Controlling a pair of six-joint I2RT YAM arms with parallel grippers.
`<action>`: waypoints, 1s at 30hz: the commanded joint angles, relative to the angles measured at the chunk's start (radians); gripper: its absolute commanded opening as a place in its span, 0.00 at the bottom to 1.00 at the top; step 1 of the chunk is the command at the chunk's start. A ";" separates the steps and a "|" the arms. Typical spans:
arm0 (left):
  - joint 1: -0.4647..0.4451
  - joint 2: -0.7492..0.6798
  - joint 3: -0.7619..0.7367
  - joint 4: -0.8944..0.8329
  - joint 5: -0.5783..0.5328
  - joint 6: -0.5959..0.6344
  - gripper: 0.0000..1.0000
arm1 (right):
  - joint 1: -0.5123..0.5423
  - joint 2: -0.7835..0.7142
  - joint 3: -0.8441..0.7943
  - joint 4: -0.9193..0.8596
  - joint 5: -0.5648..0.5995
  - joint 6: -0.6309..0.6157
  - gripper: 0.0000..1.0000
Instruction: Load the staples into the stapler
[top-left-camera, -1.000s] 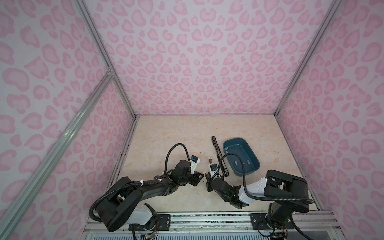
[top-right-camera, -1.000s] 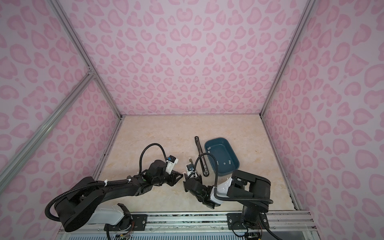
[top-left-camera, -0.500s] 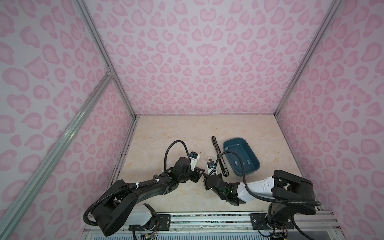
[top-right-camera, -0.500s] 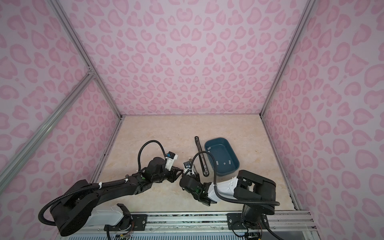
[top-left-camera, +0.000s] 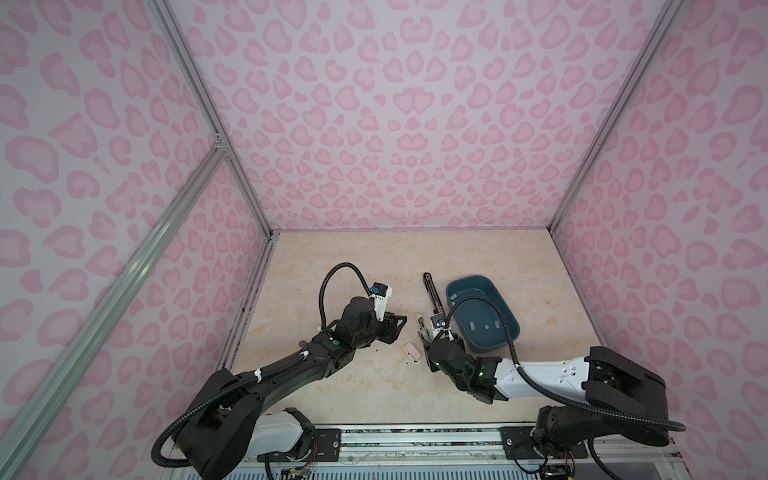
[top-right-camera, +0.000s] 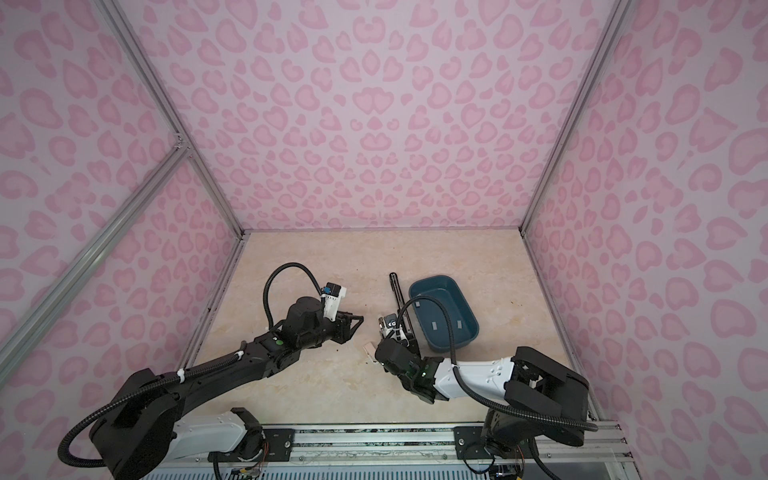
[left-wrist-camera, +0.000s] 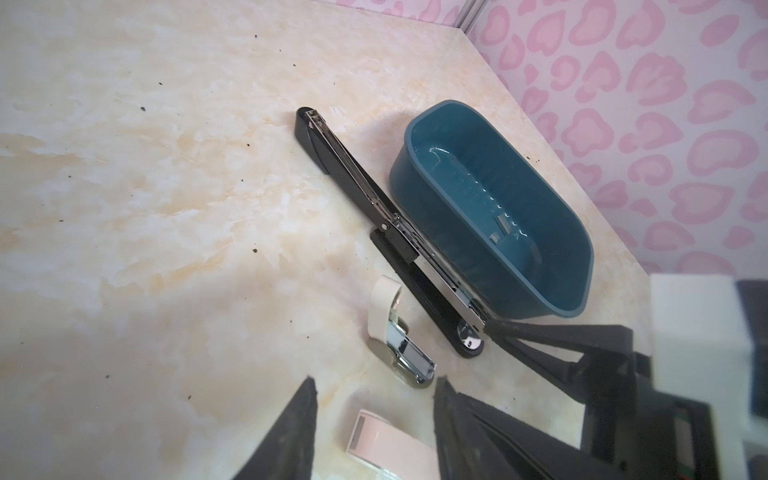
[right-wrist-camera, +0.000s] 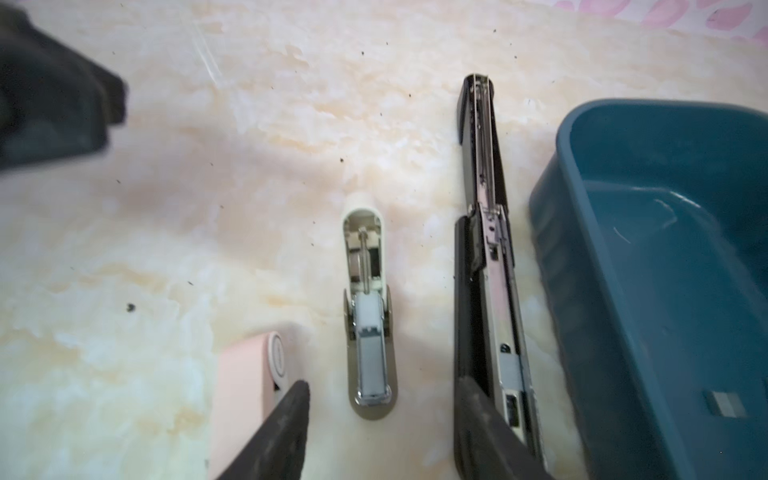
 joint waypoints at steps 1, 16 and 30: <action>0.012 0.032 0.031 0.012 0.058 -0.020 0.49 | 0.001 0.029 -0.032 0.083 -0.034 -0.027 0.61; 0.012 0.112 0.076 0.031 0.136 -0.003 0.58 | -0.023 0.216 -0.025 0.178 -0.039 -0.017 0.45; 0.015 0.317 0.187 0.058 0.241 0.019 0.59 | -0.018 0.235 -0.027 0.205 -0.050 -0.030 0.30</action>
